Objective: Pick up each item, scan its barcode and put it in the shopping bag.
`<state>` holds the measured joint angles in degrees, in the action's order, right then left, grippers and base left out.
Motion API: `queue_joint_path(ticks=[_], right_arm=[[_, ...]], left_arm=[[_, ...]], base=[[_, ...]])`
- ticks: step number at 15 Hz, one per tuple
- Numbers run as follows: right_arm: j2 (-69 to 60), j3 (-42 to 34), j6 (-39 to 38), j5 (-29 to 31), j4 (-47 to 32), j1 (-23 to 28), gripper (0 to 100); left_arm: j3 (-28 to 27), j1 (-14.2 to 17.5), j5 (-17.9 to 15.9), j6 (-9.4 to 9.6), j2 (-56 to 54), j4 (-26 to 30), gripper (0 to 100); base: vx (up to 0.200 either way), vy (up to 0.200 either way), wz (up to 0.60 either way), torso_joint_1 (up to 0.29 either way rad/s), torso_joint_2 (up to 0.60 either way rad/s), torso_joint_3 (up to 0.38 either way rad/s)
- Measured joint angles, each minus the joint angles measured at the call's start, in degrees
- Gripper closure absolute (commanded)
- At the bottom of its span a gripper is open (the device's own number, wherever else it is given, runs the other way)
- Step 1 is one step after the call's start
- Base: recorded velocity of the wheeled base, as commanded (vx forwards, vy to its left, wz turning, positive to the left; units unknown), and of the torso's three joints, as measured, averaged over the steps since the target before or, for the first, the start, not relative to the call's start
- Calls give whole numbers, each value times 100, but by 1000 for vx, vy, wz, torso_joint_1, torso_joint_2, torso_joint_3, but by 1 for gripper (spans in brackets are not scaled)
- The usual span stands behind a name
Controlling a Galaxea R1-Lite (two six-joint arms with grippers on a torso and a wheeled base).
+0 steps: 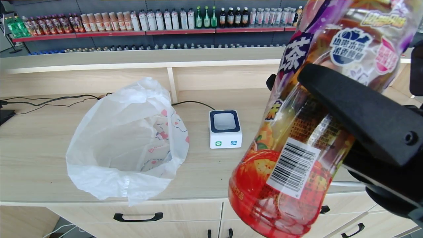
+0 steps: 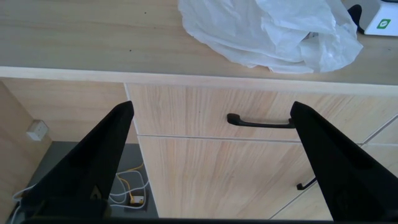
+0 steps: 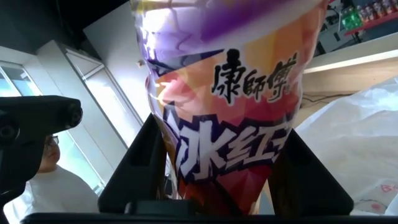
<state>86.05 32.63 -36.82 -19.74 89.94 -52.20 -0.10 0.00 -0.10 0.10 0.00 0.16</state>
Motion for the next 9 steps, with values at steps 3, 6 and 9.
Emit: queue_joint_path(ticks=[3, 6, 9], right_arm=[[66, 22, -66, -2, 0, -2, 100], [162, 193, 190, 45, 9, 6, 100], [344, 261, 951, 61, 0, 20, 100]], left_arm=[[0, 0, 0, 0, 0, 0, 0], [0, 0, 0, 0, 0, 0, 0], [0, 0, 0, 0, 0, 0, 0]], base=[[0, 0, 0, 0, 0, 0], [0, 0, 0, 0, 0, 0], [0, 0, 0, 0, 0, 0]])
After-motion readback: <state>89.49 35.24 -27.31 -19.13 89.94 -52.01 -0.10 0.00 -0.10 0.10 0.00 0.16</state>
